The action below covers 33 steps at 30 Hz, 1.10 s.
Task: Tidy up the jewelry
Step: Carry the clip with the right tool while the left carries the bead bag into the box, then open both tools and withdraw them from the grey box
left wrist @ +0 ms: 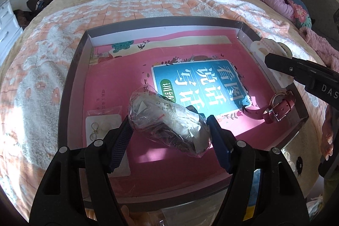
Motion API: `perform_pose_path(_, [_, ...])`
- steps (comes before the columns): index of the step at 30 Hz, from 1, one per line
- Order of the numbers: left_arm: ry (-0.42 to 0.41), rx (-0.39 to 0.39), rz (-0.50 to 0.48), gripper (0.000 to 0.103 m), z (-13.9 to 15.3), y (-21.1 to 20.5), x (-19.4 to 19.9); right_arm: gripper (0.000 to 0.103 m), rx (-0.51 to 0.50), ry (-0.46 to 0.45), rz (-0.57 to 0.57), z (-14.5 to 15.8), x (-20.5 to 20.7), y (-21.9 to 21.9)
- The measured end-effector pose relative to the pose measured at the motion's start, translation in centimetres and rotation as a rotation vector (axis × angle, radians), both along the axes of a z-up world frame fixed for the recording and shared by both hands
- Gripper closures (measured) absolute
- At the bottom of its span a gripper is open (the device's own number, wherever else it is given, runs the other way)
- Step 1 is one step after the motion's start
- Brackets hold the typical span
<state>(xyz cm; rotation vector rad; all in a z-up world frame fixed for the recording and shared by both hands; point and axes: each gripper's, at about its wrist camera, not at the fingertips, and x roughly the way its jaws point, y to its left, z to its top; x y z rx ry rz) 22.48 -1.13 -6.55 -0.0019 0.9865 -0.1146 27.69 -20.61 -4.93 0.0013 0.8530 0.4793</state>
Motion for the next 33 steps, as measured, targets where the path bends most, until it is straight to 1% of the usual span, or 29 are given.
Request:
perform_pose_path(10, [0.001,-0.004,-0.013,0.040,-0.2,-0.3,-0.2,0.074,-0.013,0.044,-0.015,-1.3,0.3,0.0])
perform_pose_path(12, [0.001,-0.006,-0.014,0.040,-0.1,-0.3,-0.3,0.070,-0.011,0.049,-0.020,-1.3,0.3,-0.1])
perform_pose_path(17, [0.002,-0.008,-0.016,0.040,-0.1,-0.4,-0.3,0.049,0.008,-0.003,-0.034,-0.1,-0.8,-0.6])
perform_pose_path(22, [0.002,-0.013,-0.014,0.038,0.0,-0.3,-0.5,0.039,0.045,-0.061,-0.063,2.0,-2.4,-1.9])
perform_pose_path(23, [-0.004,-0.018,-0.014,0.035,0.1,-0.3,-0.6,0.036,0.055,-0.070,-0.071,2.4,-2.8,-2.2])
perform_pose_path(25, [-0.013,-0.030,-0.012,0.032,0.4,-0.2,-0.8,0.033,0.074,-0.088,-0.080,3.1,-3.7,-2.7])
perform_pose_path(27, [-0.030,-0.022,-0.006,0.028,0.9,-0.1,-1.1,0.030,0.092,-0.099,-0.085,3.6,-4.4,-3.2])
perform_pose_path(33, [-0.073,-0.042,0.020,0.019,2.8,0.7,-2.1,0.022,0.112,-0.132,-0.096,5.2,-6.4,-4.1])
